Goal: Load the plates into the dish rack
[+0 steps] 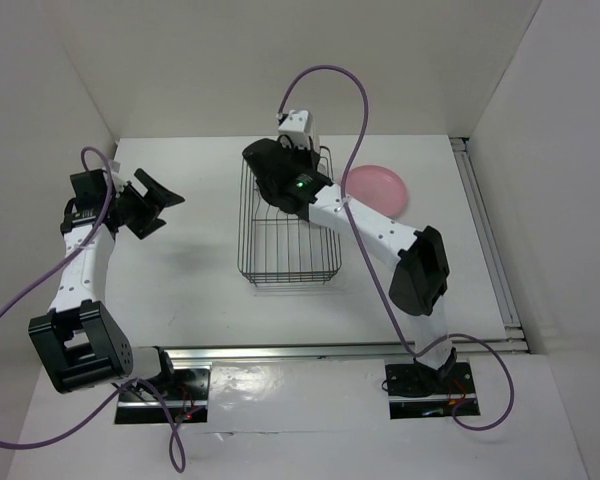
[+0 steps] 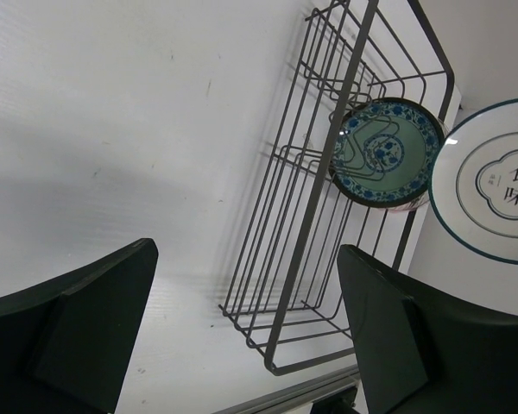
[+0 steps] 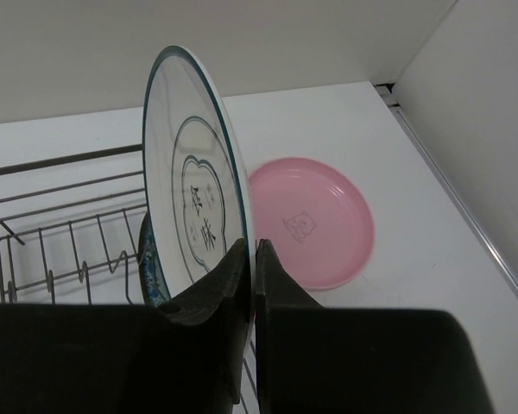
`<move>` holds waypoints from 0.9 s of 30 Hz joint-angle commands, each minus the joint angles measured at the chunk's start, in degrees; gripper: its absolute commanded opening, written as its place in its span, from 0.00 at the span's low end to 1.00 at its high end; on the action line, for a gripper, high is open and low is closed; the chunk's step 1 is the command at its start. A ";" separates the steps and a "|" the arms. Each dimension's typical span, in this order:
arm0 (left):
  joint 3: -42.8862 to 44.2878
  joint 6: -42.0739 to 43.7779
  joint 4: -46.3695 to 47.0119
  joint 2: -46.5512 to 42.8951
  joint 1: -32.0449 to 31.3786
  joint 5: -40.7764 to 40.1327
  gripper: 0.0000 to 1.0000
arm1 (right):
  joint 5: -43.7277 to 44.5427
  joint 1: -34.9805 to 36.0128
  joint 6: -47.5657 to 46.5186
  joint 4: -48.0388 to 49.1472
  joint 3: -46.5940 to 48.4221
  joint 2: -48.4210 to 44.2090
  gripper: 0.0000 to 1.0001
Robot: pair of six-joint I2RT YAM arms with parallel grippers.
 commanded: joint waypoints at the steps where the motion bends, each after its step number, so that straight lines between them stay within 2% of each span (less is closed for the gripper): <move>1: 2.56 0.15 0.21 -0.27 0.33 0.83 0.99 | 1.53 -0.06 1.93 -0.18 4.76 1.80 0.00; 27: 2.56 1.21 -0.32 0.26 1.91 3.99 0.99 | -1.03 -0.59 3.16 -0.18 3.63 7.16 0.00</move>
